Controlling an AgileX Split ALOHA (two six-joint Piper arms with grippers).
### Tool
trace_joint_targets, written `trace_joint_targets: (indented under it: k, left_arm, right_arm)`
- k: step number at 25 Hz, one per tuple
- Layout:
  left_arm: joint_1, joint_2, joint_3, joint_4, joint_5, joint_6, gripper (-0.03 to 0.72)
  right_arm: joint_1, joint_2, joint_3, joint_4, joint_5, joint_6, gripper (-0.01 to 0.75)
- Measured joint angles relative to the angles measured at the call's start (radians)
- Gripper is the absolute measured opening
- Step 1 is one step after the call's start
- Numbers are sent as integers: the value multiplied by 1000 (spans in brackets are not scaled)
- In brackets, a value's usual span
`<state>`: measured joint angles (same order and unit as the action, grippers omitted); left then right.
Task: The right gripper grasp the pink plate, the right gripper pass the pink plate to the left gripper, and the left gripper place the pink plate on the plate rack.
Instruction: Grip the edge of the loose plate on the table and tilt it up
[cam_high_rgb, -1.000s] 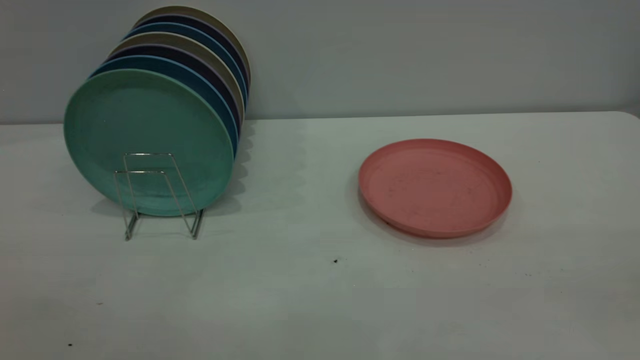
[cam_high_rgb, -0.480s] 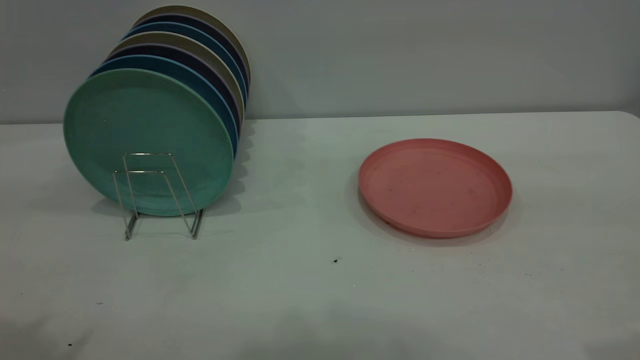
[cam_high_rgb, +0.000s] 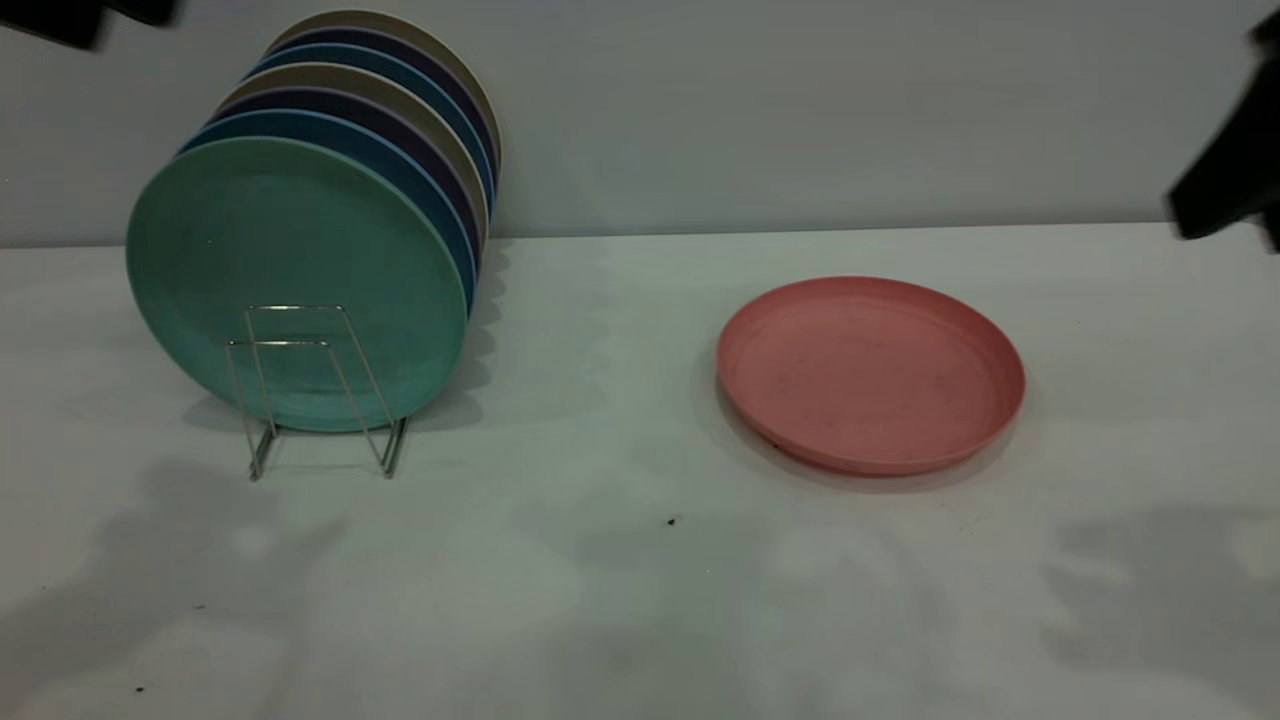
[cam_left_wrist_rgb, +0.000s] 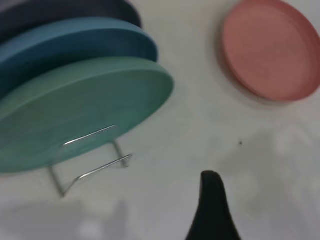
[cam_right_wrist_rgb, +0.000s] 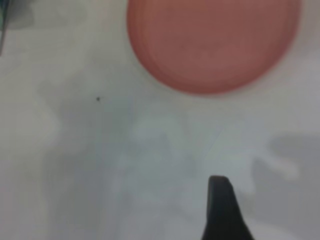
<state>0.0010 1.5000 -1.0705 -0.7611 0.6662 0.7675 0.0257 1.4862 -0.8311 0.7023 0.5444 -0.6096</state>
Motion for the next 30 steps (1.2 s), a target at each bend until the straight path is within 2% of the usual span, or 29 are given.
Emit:
trace_joint_targets:
  k: [7,13,20,30]
  left_arm:
    - [-173,233,-112,-9,-13,-41,572]
    - [-304,430,-200,-7,-74,-56,572]
    - [-335,498,-230,-14,-140,-56,572]
    - [-335,498,-232,-47,-171,-56,572]
  right_arm:
    - [-1,300,-164,148,6,-132,494]
    - [-57,535,-356,175,105,-141,494]
    - [-151,748,-524,271,193,-177,494]
    - [-155,962,-664,366,204,-238,494]
